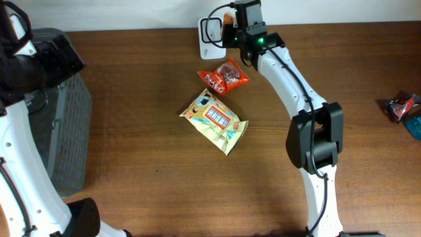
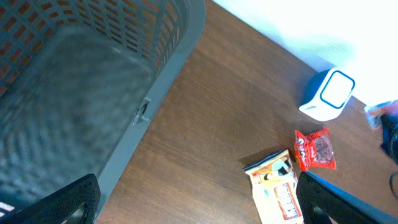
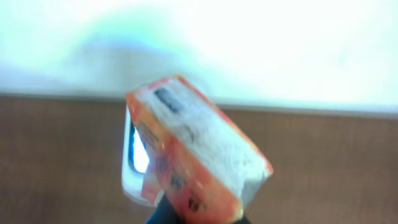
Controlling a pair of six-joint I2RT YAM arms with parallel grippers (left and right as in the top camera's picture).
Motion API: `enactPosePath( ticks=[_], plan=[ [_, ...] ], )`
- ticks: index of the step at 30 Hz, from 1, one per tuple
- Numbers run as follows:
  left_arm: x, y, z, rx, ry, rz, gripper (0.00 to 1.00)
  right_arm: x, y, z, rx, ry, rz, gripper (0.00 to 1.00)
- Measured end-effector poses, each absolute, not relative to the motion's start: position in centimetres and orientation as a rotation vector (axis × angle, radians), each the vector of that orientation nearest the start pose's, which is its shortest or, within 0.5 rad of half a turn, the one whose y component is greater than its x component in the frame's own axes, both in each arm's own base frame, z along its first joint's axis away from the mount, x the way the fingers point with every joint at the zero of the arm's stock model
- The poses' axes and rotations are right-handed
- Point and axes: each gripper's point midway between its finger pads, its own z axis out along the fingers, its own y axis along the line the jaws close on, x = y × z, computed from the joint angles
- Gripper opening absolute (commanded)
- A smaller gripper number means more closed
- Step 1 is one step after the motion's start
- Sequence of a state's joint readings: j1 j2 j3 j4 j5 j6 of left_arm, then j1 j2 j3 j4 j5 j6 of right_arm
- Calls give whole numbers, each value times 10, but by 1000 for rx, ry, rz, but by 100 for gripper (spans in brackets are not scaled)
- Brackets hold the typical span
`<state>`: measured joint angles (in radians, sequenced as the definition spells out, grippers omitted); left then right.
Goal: Scan the item barcode
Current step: 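Hold the orange box barcode over the white scanner, then carry the orange box right and drop it at the table edge, then reach the right gripper to the red candy bag and grasp it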
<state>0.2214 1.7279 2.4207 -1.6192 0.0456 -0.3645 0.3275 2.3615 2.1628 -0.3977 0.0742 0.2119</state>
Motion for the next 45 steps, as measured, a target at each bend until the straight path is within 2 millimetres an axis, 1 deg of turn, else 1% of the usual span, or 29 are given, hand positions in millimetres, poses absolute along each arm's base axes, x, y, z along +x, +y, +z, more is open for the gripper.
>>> enactPosePath(
  ticks=[2, 3, 4, 7, 9, 10, 11, 13, 15, 18, 20, 21, 22, 23, 24, 25, 26, 28, 32, 33, 34, 35, 36, 37, 38, 39, 41, 43, 45],
  plan=[
    [352, 71, 380, -704, 2399, -116, 99, 640, 207, 188, -155, 2079, 142, 5],
    [352, 71, 381, -704, 2398, -116, 99, 643, 213, 194, -242, 2034, 71, 7],
    [352, 71, 380, -704, 2399, -116, 99, 642, 220, 191, -321, 2019, 15, 7],
    [352, 71, 380, -704, 2399, -116, 99, 642, 228, 157, -538, 2022, -142, 6],
    [352, 71, 380, -704, 2399, -116, 99, 645, 220, 122, -662, 2040, -281, 4],
    [352, 71, 380, -704, 2399, -116, 99, 646, 217, 116, -680, 2043, -318, 4],
    [352, 71, 380, -704, 2399, -116, 99, 648, 213, 112, -690, 2037, -360, 4],
    [352, 71, 380, -704, 2399, -116, 99, 652, 207, 119, -678, 2012, -418, 4],
    [352, 71, 380, -704, 2399, -116, 99, 655, 197, 125, -608, 2007, -476, 4],
    [352, 71, 380, -704, 2399, -116, 99, 652, 167, 126, -360, 2078, -482, 4],
    [352, 71, 380, -704, 2399, -116, 99, 647, 137, 127, -204, 2137, -471, 4],
    [352, 71, 380, -704, 2399, -116, 99, 642, 110, 130, -85, 2176, -478, 4],
    [352, 71, 380, -704, 2399, -116, 99, 638, 77, 136, 39, 2198, -497, 4],
    [352, 71, 380, -704, 2399, -116, 99, 629, 38, 140, 167, 2227, -527, 4],
    [352, 71, 380, -703, 2399, -116, 99, 616, -9, 141, 315, 2265, -569, 4],
    [352, 71, 380, -704, 2400, -116, 99, 600, -50, 138, 440, 2301, -614, 4],
    [352, 71, 380, -704, 2399, -116, 99, 576, -96, 129, 591, 2349, -671, 4],
    [352, 71, 380, -704, 2399, -116, 99, 539, -170, 115, 820, 2379, -748, 4],
    [352, 71, 380, -704, 2398, -116, 99, 464, -289, 104, 1194, 2356, -848, 4],
    [352, 71, 380, -703, 2399, -117, 99, 448, -312, 101, 1271, 2343, -831, 4],
    [352, 71, 380, -703, 2399, -116, 99, 436, -330, 97, 1339, 2335, -785, 4],
    [352, 71, 380, -704, 2399, -116, 99, 430, -337, 95, 1372, 2331, -755, 11],
    [352, 71, 380, -704, 2399, -116, 99, 420, -349, 91, 1422, 2325, -710, 29],
    [352, 71, 380, -703, 2399, -117, 99, 414, -357, 89, 1459, 2316, -681, 42],
    [352, 71, 380, -704, 2399, -116, 99, 407, -364, 87, 1487, 2312, -656, 80],
    [352, 71, 380, -703, 2399, -116, 99, 402, -368, 86, 1506, 2312, -642, 88],
    [352, 71, 380, -704, 2399, -116, 99, 399, -370, 85, 1520, 2314, -622, 98],
    [352, 71, 380, -704, 2399, -116, 99, 399, -365, 82, 1522, 2336, -588, 99],
    [352, 71, 380, -704, 2399, -116, 99, 407, -355, 78, 1510, 2361, -493, 99]
  ],
)
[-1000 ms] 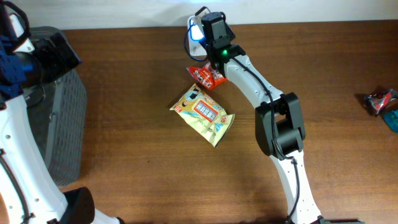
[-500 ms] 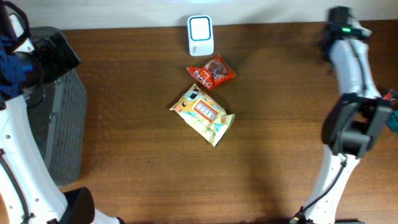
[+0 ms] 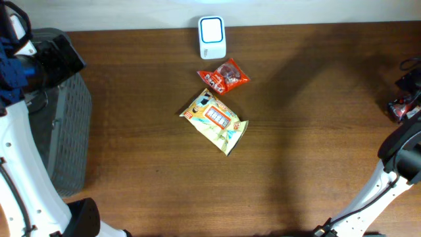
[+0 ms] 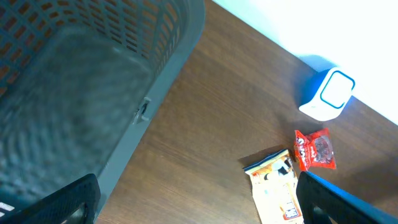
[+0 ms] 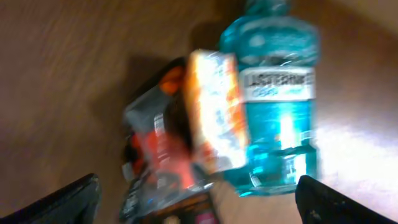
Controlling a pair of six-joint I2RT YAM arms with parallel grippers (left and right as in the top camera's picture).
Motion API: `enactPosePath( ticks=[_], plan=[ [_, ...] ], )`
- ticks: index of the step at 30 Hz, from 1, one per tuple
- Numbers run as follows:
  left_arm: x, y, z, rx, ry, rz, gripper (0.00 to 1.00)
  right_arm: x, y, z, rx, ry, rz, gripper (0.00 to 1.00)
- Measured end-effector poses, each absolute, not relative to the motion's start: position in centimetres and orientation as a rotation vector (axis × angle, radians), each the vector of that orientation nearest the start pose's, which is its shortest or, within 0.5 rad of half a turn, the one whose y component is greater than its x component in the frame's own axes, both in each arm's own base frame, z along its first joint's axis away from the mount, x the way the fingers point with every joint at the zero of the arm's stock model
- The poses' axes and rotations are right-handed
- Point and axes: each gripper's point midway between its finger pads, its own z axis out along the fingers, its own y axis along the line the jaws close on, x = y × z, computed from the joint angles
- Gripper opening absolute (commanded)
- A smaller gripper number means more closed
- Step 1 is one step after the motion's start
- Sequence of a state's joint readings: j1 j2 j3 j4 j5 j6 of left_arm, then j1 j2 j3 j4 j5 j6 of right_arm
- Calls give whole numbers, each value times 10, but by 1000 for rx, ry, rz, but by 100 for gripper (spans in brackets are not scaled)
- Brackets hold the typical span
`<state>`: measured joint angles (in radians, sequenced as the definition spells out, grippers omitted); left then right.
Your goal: Scan the item barcode
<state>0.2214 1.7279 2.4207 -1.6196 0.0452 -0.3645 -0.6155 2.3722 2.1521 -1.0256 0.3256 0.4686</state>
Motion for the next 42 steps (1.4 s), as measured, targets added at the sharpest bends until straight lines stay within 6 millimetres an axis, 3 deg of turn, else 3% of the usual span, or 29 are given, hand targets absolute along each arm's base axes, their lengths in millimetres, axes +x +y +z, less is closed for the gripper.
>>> enactPosePath(
  ticks=[2, 4, 6, 7, 10, 12, 13, 15, 16, 19, 20, 22, 26, 30, 31, 32, 33, 34, 39, 42],
  plan=[
    [352, 71, 380, -704, 2399, -116, 99, 426, -334, 72, 1465, 2404, -285, 99],
    [352, 71, 380, -704, 2399, -116, 99, 460, -286, 70, 1280, 2497, 61, 99],
    [352, 71, 380, -703, 2399, -116, 99, 484, -216, 74, 1036, 2601, 408, 99],
    [352, 71, 380, -703, 2399, -116, 99, 489, -188, 77, 937, 2639, 514, 99],
    [352, 71, 380, -704, 2399, -116, 99, 502, -69, 88, 442, 2749, 814, 99],
    [352, 71, 380, -703, 2399, -116, 99, 508, -16, 91, 202, 2764, 857, 99],
    [352, 71, 381, -704, 2398, -116, 99, 512, 26, 93, 31, 2758, 870, 99],
    [352, 71, 380, -704, 2398, -116, 99, 513, 82, 95, -167, 2742, 890, 99],
    [352, 71, 380, -704, 2399, -116, 99, 515, 129, 97, -323, 2701, 888, 99],
    [352, 71, 380, -704, 2399, -116, 99, 505, 192, 94, -527, 2678, 830, 99],
    [352, 71, 380, -703, 2399, -117, 99, 498, 220, 88, -627, 2680, 723, 99],
    [352, 71, 380, -703, 2399, -116, 99, 487, 251, 80, -742, 2681, 557, 99],
    [352, 71, 380, -703, 2399, -116, 99, 483, 282, 75, -855, 2611, 182, 99],
    [352, 71, 380, -704, 2399, -116, 99, 492, 278, 76, -843, 2559, -42, 97],
    [352, 71, 380, -704, 2399, -116, 99, 495, 271, 69, -836, 2567, -98, 69],
    [352, 71, 380, -703, 2399, -117, 99, 496, 267, 61, -832, 2581, -127, 56],
    [352, 71, 380, -704, 2399, -116, 99, 496, 263, 51, -827, 2600, -151, 27],
    [352, 71, 380, -703, 2399, -116, 99, 495, 260, 41, -809, 2624, -162, 7],
    [352, 71, 380, -704, 2399, -116, 99, 493, 254, 34, -674, 2677, -179, 4],
    [352, 71, 380, -704, 2399, -116, 99, 490, 245, 44, -514, 2722, -186, 4]
  ],
)
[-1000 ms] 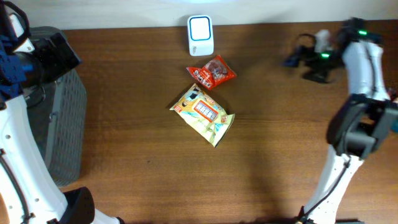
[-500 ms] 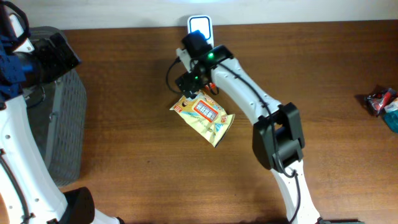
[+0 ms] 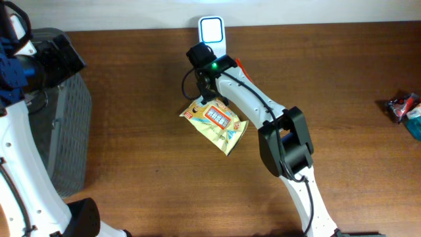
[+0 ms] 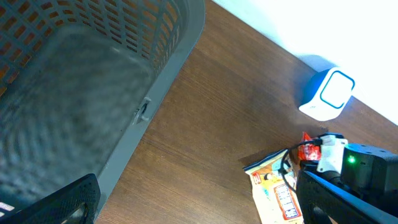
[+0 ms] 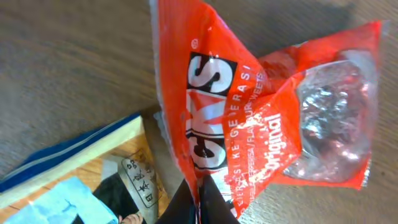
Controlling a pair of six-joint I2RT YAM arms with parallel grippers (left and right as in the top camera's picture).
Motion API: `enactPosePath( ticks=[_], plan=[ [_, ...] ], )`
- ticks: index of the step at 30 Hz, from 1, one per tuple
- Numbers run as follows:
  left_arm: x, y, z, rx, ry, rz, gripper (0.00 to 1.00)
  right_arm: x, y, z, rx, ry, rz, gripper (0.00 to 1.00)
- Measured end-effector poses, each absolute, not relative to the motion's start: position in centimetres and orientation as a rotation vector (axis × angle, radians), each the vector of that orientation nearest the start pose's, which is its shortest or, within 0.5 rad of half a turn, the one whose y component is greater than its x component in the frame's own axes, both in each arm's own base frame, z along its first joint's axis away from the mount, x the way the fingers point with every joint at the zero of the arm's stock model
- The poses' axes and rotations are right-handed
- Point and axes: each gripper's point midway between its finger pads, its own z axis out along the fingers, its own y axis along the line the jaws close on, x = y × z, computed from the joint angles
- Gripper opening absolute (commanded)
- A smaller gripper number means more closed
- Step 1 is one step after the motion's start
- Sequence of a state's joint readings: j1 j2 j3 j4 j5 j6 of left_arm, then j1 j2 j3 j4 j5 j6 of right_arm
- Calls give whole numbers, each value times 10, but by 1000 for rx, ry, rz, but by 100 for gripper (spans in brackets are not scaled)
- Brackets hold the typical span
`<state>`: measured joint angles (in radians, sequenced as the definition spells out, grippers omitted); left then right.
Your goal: Scan the item barcode
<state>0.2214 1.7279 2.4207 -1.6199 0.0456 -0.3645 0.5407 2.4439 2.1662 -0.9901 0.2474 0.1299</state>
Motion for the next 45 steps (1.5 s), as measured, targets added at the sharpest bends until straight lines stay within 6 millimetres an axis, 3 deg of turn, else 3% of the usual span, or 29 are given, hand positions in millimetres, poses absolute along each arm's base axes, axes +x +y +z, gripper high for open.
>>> enactPosePath(
  ticks=[2, 6, 8, 10, 11, 12, 14, 16, 17, 19, 20, 21, 26, 29, 32, 34, 37, 41, 43, 45],
  plan=[
    [352, 71, 380, -704, 2399, -116, 99, 489, 236, 74, -396, 2727, -153, 4],
    [352, 71, 380, -703, 2399, -117, 99, 487, 217, 181, -230, 2652, 182, 4],
    [352, 71, 380, -704, 2399, -116, 99, 483, 207, 222, -182, 2611, 389, 4],
    [352, 71, 380, -704, 2399, -116, 99, 483, 188, 233, -131, 2618, 538, 7],
    [352, 71, 380, -704, 2399, -116, 99, 485, 176, 229, -100, 2633, 555, 24],
    [352, 71, 380, -704, 2399, -116, 99, 487, 167, 225, -86, 2645, 551, 35],
    [352, 71, 380, -703, 2399, -117, 99, 484, 149, 211, -73, 2689, 531, 42],
    [352, 71, 380, -703, 2399, -116, 99, 485, 147, 189, -89, 2722, 519, 42],
    [352, 71, 380, -704, 2398, -116, 99, 489, 149, 178, -100, 2720, 519, 41],
    [352, 71, 380, -703, 2399, -117, 99, 500, 152, 157, -92, 2706, 522, 22],
    [352, 71, 380, -704, 2399, -116, 99, 509, 154, 147, -68, 2679, 533, 7],
    [352, 71, 381, -704, 2398, -116, 99, 516, 155, 135, -37, 2666, 543, 4],
    [352, 71, 380, -704, 2399, -116, 99, 552, 178, 95, 105, 2542, 630, 4],
    [352, 71, 380, -704, 2399, -116, 99, 549, 216, 62, 74, 2567, 654, 4],
    [352, 71, 380, -704, 2399, -116, 99, 540, 226, 30, 78, 2625, 557, 4],
    [352, 71, 380, -704, 2399, -116, 99, 533, 212, 22, 122, 2674, 452, 4],
    [352, 71, 380, -704, 2399, -116, 99, 511, 167, 9, 213, 2798, 206, 4],
    [352, 71, 380, -703, 2399, -117, 99, 481, 118, 7, 295, 2908, -29, 4],
    [352, 71, 380, -704, 2399, -116, 99, 473, 103, 18, 315, 2915, -85, 4],
    [352, 71, 380, -704, 2399, -116, 99, 473, 97, 46, 328, 2872, -84, 10]
  ],
)
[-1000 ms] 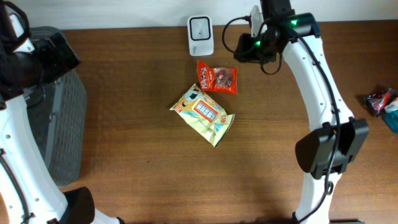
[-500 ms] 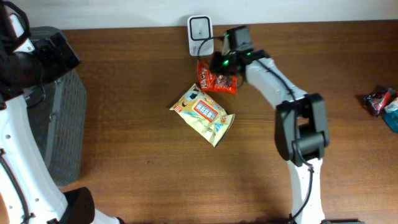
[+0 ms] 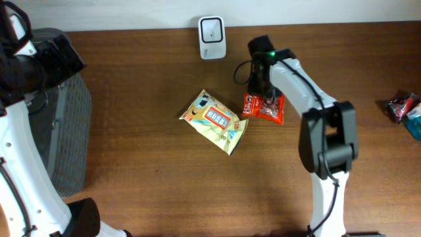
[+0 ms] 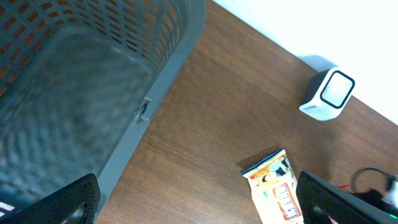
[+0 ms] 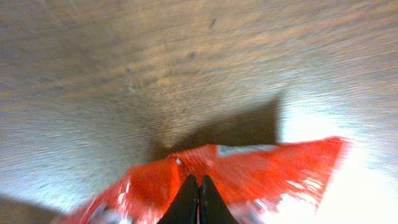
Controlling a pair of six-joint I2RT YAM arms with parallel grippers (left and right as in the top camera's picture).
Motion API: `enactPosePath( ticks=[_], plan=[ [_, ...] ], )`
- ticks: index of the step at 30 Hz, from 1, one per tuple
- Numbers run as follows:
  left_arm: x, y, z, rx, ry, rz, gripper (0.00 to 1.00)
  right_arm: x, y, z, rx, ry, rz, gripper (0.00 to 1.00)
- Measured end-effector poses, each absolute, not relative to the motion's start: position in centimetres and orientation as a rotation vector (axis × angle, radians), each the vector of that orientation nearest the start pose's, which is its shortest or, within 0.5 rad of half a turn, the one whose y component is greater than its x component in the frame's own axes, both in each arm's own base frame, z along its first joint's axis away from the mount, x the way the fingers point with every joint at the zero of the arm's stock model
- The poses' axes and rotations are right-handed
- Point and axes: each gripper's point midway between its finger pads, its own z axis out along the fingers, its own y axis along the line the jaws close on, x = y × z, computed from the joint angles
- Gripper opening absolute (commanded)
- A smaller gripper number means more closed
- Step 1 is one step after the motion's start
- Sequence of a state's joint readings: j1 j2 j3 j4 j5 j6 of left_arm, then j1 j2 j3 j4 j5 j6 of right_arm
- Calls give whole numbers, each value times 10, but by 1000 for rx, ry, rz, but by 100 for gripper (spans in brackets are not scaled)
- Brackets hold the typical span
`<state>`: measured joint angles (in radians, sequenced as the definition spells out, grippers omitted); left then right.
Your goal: Scan the item barcode
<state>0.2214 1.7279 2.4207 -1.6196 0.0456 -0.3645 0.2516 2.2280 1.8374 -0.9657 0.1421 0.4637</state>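
A white barcode scanner [image 3: 212,28] stands at the table's back edge; the left wrist view also has the scanner [image 4: 329,94]. My right gripper [image 3: 259,87] is shut on a red candy bag [image 3: 266,107], to the right of and nearer than the scanner. In the right wrist view the closed fingertips [image 5: 199,198] pinch the red bag [image 5: 261,165] over the wood. My left gripper [image 4: 198,202] stays open far left, beside the basket, holding nothing.
A yellow snack bag [image 3: 216,120] lies mid-table, just left of the held bag. A grey mesh basket [image 3: 69,131] stands at the left edge. A dark red packet [image 3: 401,107] and a blue bottle [image 3: 416,125] lie at the right edge.
My right gripper, still shut on the red candy bag, has moved from beside the yellow bag below the scanner to the right. The left arm has not moved.
My right gripper first held an orange box up at the scanner. Then it was open over the blue bottle at the right edge, the box lying there. Then it was shut on the red candy bag, which is now off its old spot.
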Motion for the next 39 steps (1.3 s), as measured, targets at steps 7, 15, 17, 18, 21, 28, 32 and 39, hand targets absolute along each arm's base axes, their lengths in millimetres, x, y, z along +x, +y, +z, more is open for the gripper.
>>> enactPosePath(
  ticks=[7, 15, 17, 18, 21, 28, 32, 39],
  plan=[
    [352, 71, 380, -704, 2399, -116, 99, 451, 134, 131, 101, 2806, 112, 91],
    [352, 71, 380, -704, 2399, -116, 99, 430, 169, 55, 97, 2866, -281, 98],
    [352, 71, 380, -703, 2399, -117, 99, 429, 159, 45, 147, 2843, -411, 99],
    [352, 71, 380, -703, 2399, -117, 99, 431, 152, 41, 176, 2826, -464, 99],
    [352, 71, 380, -704, 2399, -116, 99, 435, 137, 35, 234, 2800, -536, 94],
    [352, 71, 380, -704, 2399, -116, 99, 444, 120, 16, 319, 2787, -561, 4],
    [352, 71, 380, -704, 2399, -116, 99, 440, 119, 22, 315, 2800, -575, 4],
    [352, 71, 380, -704, 2398, -116, 99, 446, 150, 84, 199, 2868, -280, 4]
  ],
)
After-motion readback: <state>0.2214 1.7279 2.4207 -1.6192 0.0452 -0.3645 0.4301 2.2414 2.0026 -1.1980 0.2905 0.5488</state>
